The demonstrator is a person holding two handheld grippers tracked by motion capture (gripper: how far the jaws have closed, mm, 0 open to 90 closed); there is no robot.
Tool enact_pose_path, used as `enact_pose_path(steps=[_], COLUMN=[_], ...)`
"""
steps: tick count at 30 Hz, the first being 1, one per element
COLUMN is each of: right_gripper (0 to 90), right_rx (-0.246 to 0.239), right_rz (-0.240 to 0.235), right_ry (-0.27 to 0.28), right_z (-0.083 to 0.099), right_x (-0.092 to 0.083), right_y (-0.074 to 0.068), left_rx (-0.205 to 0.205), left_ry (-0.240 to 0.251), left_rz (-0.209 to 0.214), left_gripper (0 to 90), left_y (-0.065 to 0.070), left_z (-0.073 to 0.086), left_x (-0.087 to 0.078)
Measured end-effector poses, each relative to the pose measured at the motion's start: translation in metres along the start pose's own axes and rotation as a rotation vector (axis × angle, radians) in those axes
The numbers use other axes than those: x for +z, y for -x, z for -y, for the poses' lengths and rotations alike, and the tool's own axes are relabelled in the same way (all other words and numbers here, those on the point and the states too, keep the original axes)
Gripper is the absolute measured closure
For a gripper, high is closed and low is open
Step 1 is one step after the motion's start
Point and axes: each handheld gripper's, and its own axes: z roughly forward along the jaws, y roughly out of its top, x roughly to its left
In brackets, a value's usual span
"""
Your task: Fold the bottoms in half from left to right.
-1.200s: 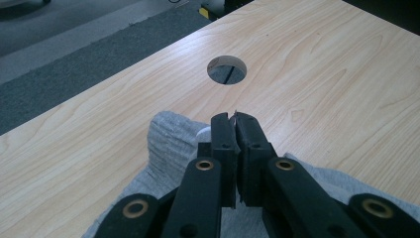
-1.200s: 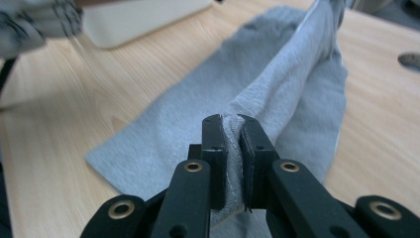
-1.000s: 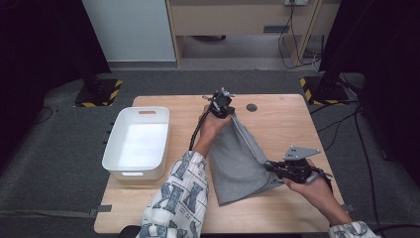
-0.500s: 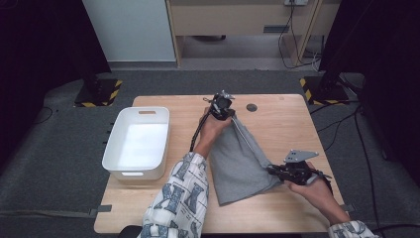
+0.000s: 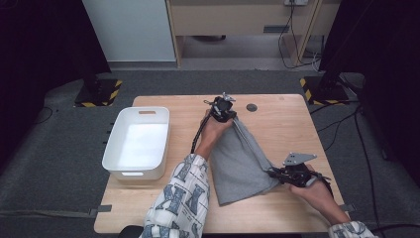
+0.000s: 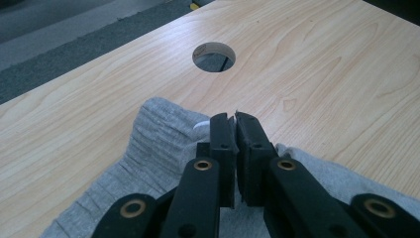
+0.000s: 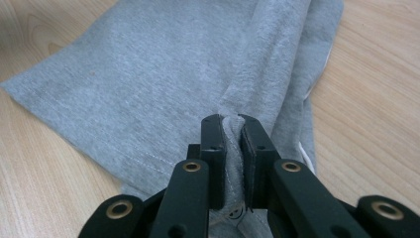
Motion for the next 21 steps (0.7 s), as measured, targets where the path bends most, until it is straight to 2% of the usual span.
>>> enact_pose_path(steps=[7,14,17,19,21], right_gripper=[81.0,77.4,72.2,64.5,60.1], right_rx=[0.012,0.013,0.023,0.031,0.038], right_rz=[-0.006,0.003,0.007,0.008,0.009], right_ry=[-0.017,-0.035,-0.027,-0.020,-0.010], right_z=[0.0050,0.0085,0.0099,0.0099,0.0097], right_x=[0.0015,0.0037,0.0032,0.0024,0.0015], right_y=[0.0025,0.0051,0.0072,0.0085,0.0095], left_rx=[0.005,-0.008,-0.024,-0.038,-0.035], left_ry=[0.005,0.013,0.046,0.066,0.084], left_rz=[0.004,0.005,0.001,0.004,0.001], left_gripper=[83.3,78.0,68.7,60.6,55.6], left_y=[0.0019,0.0013,0.0013,0.0012,0.0017], left_z=[-0.0004,0.0048,0.0057,0.0053,0.0047], left_x=[-0.0005,0.0008,-0.0012,-0.0040,-0.0069])
